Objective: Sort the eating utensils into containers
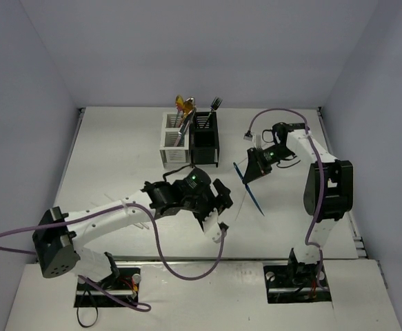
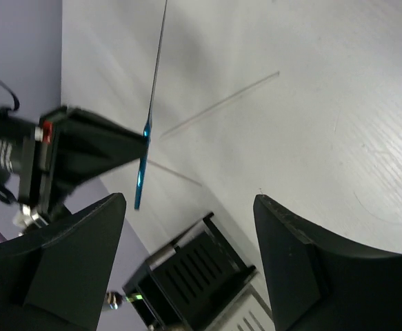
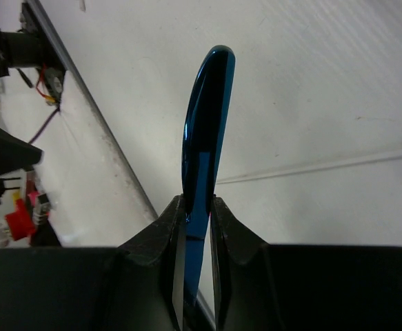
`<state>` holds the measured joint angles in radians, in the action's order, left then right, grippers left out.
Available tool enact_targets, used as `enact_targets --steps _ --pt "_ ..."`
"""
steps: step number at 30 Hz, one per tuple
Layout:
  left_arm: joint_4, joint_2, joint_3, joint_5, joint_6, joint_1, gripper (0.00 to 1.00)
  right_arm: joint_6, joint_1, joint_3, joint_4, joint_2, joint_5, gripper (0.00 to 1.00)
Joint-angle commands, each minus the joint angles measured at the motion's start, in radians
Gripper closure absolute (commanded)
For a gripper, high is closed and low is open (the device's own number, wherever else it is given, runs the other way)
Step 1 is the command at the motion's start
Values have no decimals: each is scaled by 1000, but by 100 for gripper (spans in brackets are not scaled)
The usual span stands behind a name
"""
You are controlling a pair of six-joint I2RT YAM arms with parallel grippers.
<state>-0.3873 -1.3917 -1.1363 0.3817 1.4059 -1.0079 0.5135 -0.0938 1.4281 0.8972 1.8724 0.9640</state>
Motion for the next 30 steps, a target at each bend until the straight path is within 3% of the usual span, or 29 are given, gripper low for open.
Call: enact_targets --steps 1,9,20,28,30 --pt "77 -62 -45 4 157 -65 31 -138 19 -27 39 5 123 100" --pt "73 -271 -255 -12 104 -132 37 -251 89 -47 34 6 141 100" --pt "76 -406 -354 -25 123 -159 43 -294 131 -69 32 -17 177 100" --pt "65 -462 -412 -34 115 -158 63 -282 131 -82 31 -47 135 100" --pt "67 -469 -421 -44 117 -158 74 -278 131 -83 30 -50 125 100"
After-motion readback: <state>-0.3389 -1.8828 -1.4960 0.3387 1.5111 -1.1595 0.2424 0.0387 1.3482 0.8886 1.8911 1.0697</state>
